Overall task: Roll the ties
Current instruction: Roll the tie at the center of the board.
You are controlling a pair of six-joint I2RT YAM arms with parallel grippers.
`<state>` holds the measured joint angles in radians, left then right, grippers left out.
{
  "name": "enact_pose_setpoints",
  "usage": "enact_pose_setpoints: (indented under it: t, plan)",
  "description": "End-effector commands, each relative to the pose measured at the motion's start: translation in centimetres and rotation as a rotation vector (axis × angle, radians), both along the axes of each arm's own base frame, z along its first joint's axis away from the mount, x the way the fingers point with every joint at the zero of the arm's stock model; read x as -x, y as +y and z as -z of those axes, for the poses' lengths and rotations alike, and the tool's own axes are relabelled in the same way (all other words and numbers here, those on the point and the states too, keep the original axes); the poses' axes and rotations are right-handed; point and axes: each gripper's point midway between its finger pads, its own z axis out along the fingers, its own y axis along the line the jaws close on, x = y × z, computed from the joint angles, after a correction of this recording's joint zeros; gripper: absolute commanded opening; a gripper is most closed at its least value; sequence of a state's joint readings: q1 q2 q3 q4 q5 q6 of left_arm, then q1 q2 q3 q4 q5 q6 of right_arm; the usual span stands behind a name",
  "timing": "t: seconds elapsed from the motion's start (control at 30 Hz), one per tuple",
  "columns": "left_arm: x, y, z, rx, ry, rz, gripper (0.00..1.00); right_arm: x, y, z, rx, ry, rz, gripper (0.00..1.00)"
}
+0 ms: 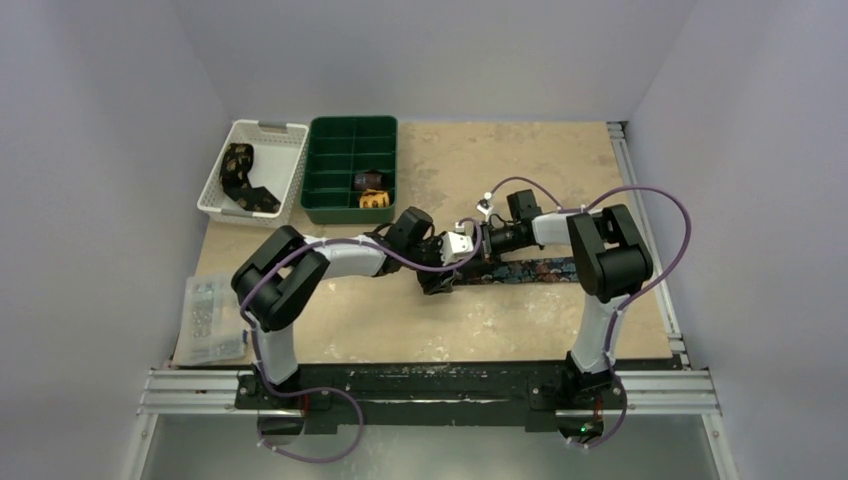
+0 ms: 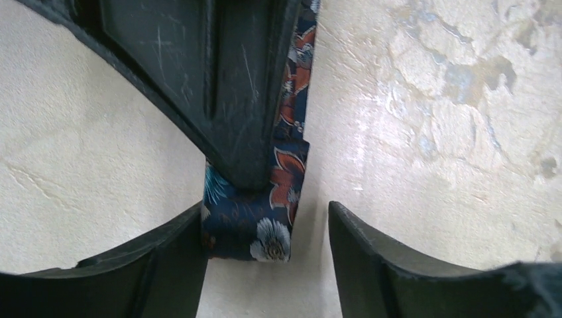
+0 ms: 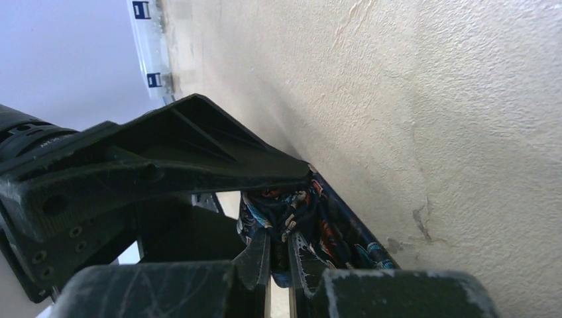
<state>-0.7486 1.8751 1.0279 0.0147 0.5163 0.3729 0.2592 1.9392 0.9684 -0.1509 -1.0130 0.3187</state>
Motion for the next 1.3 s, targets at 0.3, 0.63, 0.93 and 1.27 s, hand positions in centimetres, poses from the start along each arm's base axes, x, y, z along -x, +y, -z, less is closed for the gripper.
enact_pose_setpoints:
  t: [0.3,0.63,0.93,1.27]
  plan:
    - [-2.5,-0.7,-10.4,0.337,-0.222,-0.107,0.96,0.3,-2.7,5.2,0.219,-0.022,-0.025,0.00]
    - [-1.6,-0.6,-12.5,0.359,-0.023,-0.032,1.00,0.5,-3.3,6.0,0.253,-0.004,-0.033,0.00]
    - [-1.2,0.0,-5.3,0.310,-0.111,-0.020,0.99,0.5,-4.7,6.6,0.316,0.001,-0.036,0.00]
    - [-1.1,-2.3,-2.8,0.318,-0.182,0.058,0.78,0.5,-5.3,6.9,0.338,-0.001,-0.031,0.00]
